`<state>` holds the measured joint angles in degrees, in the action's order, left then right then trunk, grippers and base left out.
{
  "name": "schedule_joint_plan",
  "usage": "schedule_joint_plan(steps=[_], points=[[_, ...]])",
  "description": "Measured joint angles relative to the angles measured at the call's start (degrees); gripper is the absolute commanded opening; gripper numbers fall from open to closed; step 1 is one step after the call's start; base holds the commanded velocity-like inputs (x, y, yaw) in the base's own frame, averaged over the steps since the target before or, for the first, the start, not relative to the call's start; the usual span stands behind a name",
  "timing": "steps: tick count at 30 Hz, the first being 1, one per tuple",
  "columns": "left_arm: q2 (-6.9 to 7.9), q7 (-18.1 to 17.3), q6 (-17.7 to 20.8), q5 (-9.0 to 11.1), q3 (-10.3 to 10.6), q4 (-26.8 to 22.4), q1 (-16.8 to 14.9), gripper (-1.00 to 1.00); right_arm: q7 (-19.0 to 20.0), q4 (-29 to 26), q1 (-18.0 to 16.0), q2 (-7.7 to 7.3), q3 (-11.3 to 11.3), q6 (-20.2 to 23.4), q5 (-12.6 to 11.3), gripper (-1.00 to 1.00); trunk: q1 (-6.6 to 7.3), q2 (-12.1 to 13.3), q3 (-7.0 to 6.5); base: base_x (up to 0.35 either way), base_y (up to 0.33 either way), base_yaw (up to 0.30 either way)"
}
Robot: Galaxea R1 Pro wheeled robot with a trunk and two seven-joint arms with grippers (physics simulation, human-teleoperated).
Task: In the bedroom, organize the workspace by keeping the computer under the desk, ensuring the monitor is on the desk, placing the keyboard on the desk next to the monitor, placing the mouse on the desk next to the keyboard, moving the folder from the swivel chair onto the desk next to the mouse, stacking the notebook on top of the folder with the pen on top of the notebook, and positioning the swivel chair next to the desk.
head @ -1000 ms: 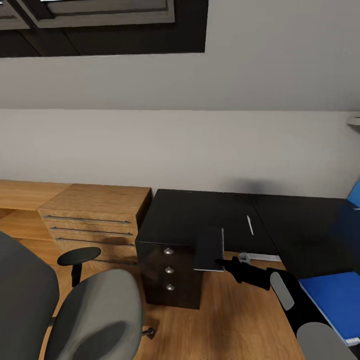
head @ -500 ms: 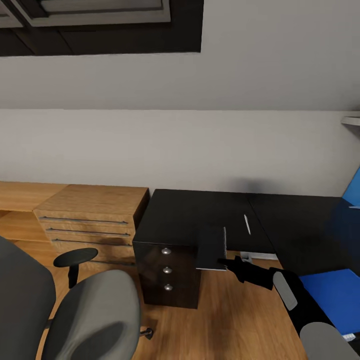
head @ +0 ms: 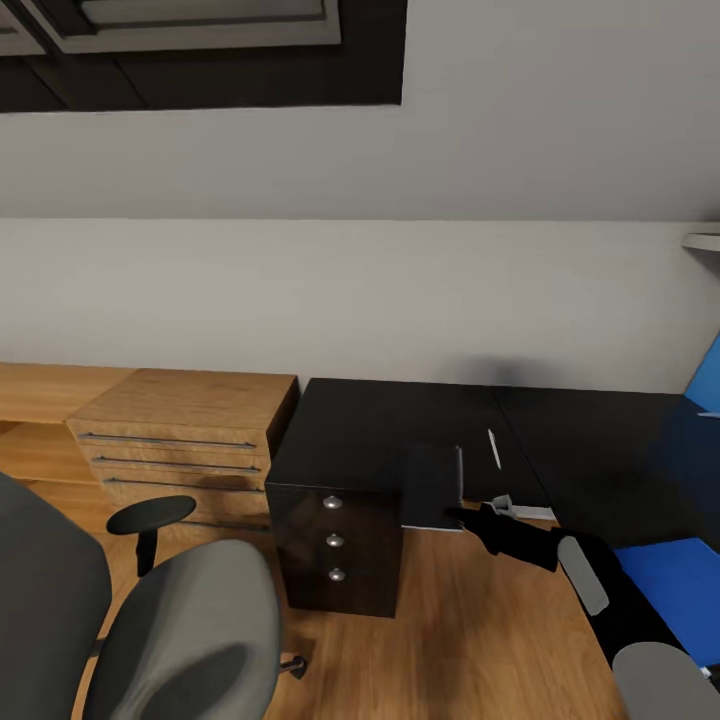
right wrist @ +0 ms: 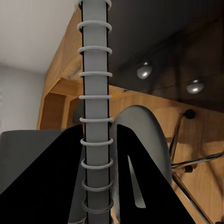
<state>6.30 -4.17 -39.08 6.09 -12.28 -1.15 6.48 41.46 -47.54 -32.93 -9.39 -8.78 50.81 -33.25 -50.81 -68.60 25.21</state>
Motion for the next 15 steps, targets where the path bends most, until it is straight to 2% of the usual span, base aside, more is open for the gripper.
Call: schedule_joint_plan(steps=[3, 9, 15], points=[[-0.08, 0.0, 0.0, 0.0, 0.0, 0.0, 0.0, 1.00, 0.0, -0.1, 0.0, -0.38, 0.0, 0.4, -1.3, -1.00, 0.00, 0.0, 0.00, 0.000, 0.000, -0.196], [-0.21, -0.1, 0.0, 0.0, 0.0, 0.0, 0.0, 1.00, 0.0, -0.1, 0.0, -1.25, 0.0, 0.5, -1.9, -1.00, 0.00, 0.0, 0.00, 0.000, 0.000, -0.246], [-0.23, 0.1, 0.0, 0.0, 0.0, 0.0, 0.0, 1.00, 0.0, 0.0, 0.0, -1.77, 0.0, 0.9, -4.1, -1.00, 0.00, 0.0, 0.00, 0.000, 0.000, -0.256]])
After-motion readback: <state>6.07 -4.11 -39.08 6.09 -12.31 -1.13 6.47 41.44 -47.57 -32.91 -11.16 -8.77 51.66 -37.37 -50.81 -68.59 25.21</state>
